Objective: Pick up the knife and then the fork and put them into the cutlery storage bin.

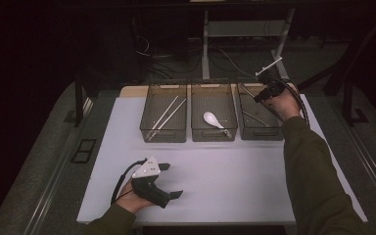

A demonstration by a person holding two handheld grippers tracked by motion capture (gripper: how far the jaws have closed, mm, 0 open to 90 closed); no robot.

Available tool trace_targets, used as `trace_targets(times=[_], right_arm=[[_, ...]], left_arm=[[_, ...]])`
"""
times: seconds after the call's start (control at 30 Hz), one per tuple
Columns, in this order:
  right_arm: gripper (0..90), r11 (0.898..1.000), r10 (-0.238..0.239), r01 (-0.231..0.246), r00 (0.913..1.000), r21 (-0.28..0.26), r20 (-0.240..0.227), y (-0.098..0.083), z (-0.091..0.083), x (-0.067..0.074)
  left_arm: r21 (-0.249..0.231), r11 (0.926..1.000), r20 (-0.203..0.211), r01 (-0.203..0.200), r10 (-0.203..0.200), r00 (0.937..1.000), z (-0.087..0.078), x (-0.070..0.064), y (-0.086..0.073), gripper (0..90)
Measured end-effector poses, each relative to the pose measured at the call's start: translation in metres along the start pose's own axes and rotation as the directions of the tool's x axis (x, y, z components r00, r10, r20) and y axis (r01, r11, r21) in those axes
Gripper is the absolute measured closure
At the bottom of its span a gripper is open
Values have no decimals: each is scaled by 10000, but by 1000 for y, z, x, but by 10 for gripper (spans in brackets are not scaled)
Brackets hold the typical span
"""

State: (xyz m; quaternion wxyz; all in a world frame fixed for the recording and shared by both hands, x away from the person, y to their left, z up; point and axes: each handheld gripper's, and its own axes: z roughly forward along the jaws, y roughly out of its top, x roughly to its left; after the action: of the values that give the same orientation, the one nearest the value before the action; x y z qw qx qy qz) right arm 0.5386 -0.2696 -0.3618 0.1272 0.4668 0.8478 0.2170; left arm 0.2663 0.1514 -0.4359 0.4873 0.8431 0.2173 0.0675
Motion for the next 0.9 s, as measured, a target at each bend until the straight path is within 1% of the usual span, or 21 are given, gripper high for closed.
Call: trace_targets(times=[0.03, 0.13, 0.17, 0.2, 0.23, 0.27, 0.3, 0.33, 0.4, 0.47, 0.57, 0.67, 0.77, 0.8, 0.87, 0.9], right_arm=[[790, 9999, 32, -31, 10000, 95, -43, -1, 3, 1], [817, 9996, -9, 7, 10000, 278, 79, -3, 10, 3], [897, 9996, 60, -59, 10000, 289, -11, -5, 12, 3], [899, 10000, 43, -43, 10000, 53, 24, -6, 12, 4], [899, 9999, 147, -147, 9999, -61, -30, -6, 11, 3], [899, 9999, 145, -145, 9999, -22, -88, -6, 12, 4], [899, 9999, -4, 4, 10000, 151, 3, -6, 13, 6], [899, 9998, -82, 81, 10000, 184, 57, -5, 13, 7], [899, 9999, -73, 74, 9999, 73, -85, -5, 12, 8], [899, 9999, -152, 152, 9999, 82, -72, -5, 12, 9], [898, 9999, -101, 100, 9999, -108, -116, -7, 11, 10], [894, 9995, 92, -100, 9996, -288, -266, -13, 10, 8], [832, 9983, 313, -333, 9986, -477, -431, -19, 6, 5], [804, 9968, 323, -354, 9985, -718, -437, -22, 3, 5], [734, 9947, 468, -516, 9973, -889, -559, -25, 0, 4], [690, 9930, 595, -655, 9963, -982, -624, -26, -3, 4]], left_arm=[[-21, 10000, -3, 17, -17, 10000, 0, 0, 0, 0], [-36, 10000, -26, 40, -40, 10000, -1, -1, 0, 0], [-44, 10000, -32, 41, -41, 10000, -1, -1, 0, 0], [-36, 10000, -33, 36, -36, 10000, -1, -1, 0, 0], [-40, 10000, -31, 39, -39, 10000, -1, -1, -1, 0], [-43, 10000, -27, 40, -40, 10000, -1, -1, -1, 0], [-45, 10000, -25, 46, -46, 10000, -1, -1, 0, 0], [-30, 10000, -24, 39, -39, 10000, -1, -1, 0, 0], [-20, 10000, -2, 2, -2, 10000, -1, -1, 0, 0], [-7, 10000, -6, -5, 5, 10000, 0, -1, 0, 0], [-32, 10000, -10, 6, -6, 10000, -1, -1, 0, 0], [-6, 10000, 6, 33, -33, 10000, -1, -1, 0, 0], [-9, 10000, -3, 30, -30, 10000, 0, -1, 0, 0], [-6, 10000, -13, 37, -37, 10000, 0, -1, 0, 0], [-51, 10000, -22, 39, -39, 10000, 1, -1, 0, 0], [2, 10000, -27, 4, -4, 10000, 0, 0, 0, 0]])
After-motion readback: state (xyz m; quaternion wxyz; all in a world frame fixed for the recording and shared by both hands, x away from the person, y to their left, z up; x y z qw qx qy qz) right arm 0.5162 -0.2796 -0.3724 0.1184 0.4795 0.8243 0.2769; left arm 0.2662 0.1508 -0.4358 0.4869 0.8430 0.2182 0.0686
